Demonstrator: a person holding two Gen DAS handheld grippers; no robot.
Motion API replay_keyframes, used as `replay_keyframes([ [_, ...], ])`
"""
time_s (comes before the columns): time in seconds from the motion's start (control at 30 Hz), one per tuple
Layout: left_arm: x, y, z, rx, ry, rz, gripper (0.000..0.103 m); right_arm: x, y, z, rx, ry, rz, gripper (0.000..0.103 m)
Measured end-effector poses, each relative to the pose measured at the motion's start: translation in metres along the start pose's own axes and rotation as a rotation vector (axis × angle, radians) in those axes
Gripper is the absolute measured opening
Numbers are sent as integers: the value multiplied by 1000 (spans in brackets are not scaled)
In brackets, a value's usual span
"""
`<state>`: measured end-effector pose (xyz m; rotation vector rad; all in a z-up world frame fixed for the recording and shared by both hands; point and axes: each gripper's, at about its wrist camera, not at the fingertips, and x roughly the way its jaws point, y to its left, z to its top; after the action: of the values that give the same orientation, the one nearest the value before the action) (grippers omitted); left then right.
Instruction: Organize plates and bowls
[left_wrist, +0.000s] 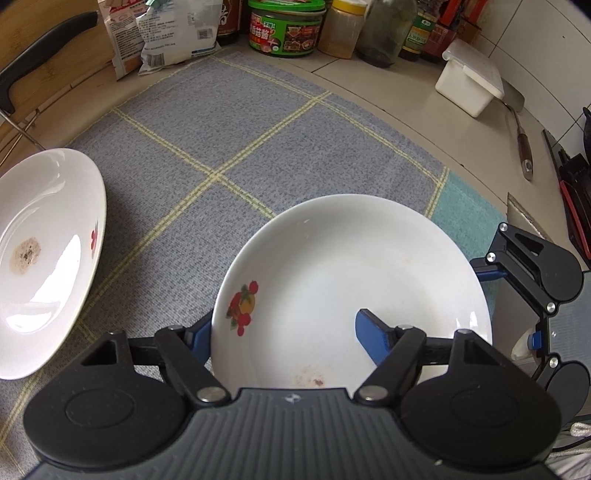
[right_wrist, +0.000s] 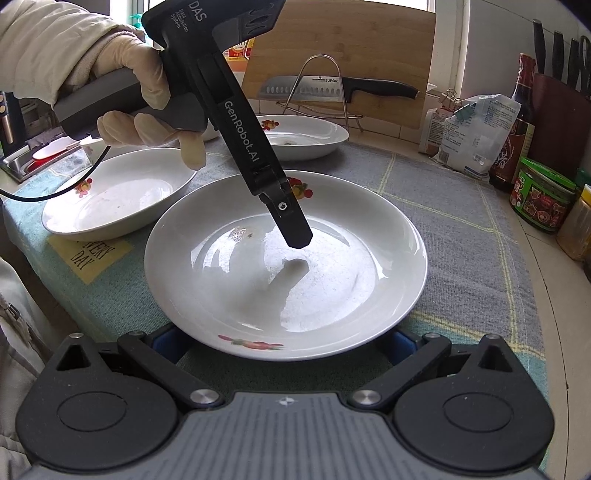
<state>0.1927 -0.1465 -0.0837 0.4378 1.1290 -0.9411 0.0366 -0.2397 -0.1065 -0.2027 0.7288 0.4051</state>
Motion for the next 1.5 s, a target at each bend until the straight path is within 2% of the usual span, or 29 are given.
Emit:
replay_keyframes([
  [0.33,-5,-2,1,-5,-14,1,75,0,-1,6,18,39,3,103],
  [0.63,-11,-5,14,-1,-47,4,75,-6,-11,13,24,41,2,103],
  [0.93,-8,-2,44,11,-83,4,75,-8,-35,28,11,36,-26,103],
  [1.5,27,12,97,23,-113,8,75,8,-86,43,24,42,-88,103],
])
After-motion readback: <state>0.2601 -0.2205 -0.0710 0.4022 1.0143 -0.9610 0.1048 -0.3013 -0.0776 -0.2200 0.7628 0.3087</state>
